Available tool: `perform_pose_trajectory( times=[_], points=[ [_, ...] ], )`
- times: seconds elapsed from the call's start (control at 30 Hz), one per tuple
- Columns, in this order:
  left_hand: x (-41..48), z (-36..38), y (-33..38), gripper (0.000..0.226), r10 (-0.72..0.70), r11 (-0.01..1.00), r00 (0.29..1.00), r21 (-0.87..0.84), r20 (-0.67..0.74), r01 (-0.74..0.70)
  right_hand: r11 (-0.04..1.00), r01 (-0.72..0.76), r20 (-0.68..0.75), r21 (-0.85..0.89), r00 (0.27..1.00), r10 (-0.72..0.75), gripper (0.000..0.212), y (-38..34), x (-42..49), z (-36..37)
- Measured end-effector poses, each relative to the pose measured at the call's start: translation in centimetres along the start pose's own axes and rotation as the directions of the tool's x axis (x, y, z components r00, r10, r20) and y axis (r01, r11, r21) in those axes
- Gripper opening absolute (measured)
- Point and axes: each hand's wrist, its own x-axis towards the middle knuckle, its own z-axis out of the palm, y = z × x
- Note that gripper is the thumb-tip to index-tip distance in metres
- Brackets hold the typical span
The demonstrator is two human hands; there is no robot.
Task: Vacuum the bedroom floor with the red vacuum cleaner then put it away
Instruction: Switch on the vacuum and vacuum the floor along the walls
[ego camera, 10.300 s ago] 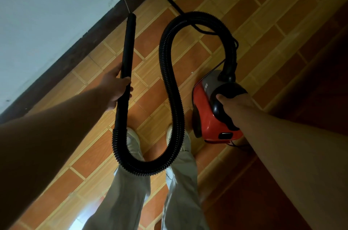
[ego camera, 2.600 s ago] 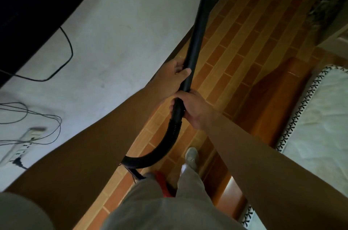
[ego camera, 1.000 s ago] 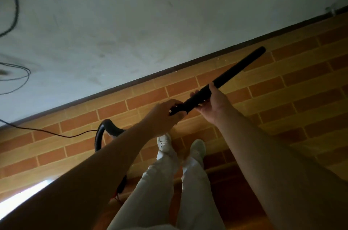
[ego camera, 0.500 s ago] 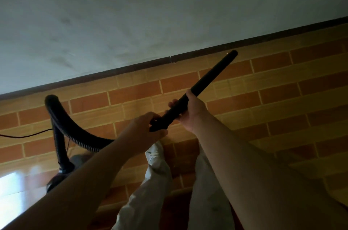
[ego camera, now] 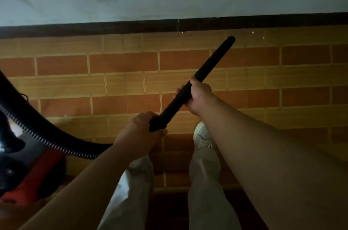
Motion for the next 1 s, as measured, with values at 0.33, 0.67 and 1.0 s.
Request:
perform_pose_trajectory(
  times=[0.33, 0.67, 1.0],
  points=[
    [4.1, 1.5, -0.5, 0.039, -0.049, 0.936, 0.997, -0.346, 0.068, 0.069, 0.996, -0.046, 0.051, -0.074, 0.997, 0.049, 0.028, 1.9, 1.8, 1.7],
    [5.3, 2.5, -4.1, 0.019, -0.104, 0.758, 0.983, -0.629, 0.148, 0.175, 0.986, -0.057, 0.092, -0.156, 0.993, 0.072, 0.029, 5.1, 3.3, 4.0],
    [7.6, 1.6, -4.7, 0.024, -0.116, 0.759, 0.99, -0.636, 0.081, 0.141, 0.961, -0.03, 0.072, -0.275, 0.996, 0.052, 0.03, 4.5, 6.0, 7.2]
  ],
)
